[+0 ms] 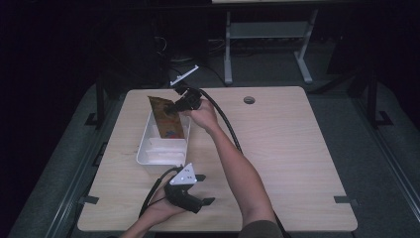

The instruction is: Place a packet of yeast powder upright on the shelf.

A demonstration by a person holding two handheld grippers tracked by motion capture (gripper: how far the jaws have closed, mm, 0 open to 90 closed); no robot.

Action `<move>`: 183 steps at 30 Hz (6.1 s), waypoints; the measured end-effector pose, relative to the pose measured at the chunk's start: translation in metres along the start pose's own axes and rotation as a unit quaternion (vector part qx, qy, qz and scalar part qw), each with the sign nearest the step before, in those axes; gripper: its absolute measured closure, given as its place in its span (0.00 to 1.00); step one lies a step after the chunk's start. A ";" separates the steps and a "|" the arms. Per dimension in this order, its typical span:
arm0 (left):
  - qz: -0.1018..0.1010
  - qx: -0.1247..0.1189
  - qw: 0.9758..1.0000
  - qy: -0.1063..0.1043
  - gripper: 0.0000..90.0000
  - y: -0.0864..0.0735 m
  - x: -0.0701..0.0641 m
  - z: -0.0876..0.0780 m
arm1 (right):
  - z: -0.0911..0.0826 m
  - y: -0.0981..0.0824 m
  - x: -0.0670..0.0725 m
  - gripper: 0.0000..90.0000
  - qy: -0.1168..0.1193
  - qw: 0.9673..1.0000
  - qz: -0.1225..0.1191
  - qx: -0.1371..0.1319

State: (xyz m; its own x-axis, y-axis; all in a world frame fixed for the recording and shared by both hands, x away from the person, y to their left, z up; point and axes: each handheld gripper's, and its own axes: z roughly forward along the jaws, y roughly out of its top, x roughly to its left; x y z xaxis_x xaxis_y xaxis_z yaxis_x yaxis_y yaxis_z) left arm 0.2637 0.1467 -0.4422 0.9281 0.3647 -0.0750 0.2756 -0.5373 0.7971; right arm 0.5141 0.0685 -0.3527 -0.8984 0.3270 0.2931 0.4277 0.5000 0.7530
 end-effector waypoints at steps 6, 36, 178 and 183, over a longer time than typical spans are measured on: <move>0.000 0.001 1.000 0.000 0.23 0.000 0.000 0.000 | -0.003 -0.001 -0.004 0.85 -0.010 1.000 0.016 0.000; 0.001 0.004 1.000 0.001 0.23 0.000 0.001 0.003 | -0.038 -0.041 -0.023 0.52 -0.039 0.996 0.077 -0.005; -0.006 -0.003 1.000 0.011 0.22 0.007 0.005 0.020 | -0.229 -0.311 0.049 0.38 -0.090 0.982 0.157 -0.052; -0.006 -0.002 1.000 0.012 0.22 0.007 0.005 0.020 | -0.227 -0.317 0.056 0.37 -0.090 0.982 0.155 -0.055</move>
State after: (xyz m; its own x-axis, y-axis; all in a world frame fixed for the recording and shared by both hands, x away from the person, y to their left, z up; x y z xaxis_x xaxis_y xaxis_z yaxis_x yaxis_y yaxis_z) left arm 0.2750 0.1293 -0.4496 0.9186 0.3888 -0.0705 0.2853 -0.5291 0.7991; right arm 0.3058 -0.2539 -0.4419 -0.6908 0.5908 0.4169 0.6556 0.2686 0.7057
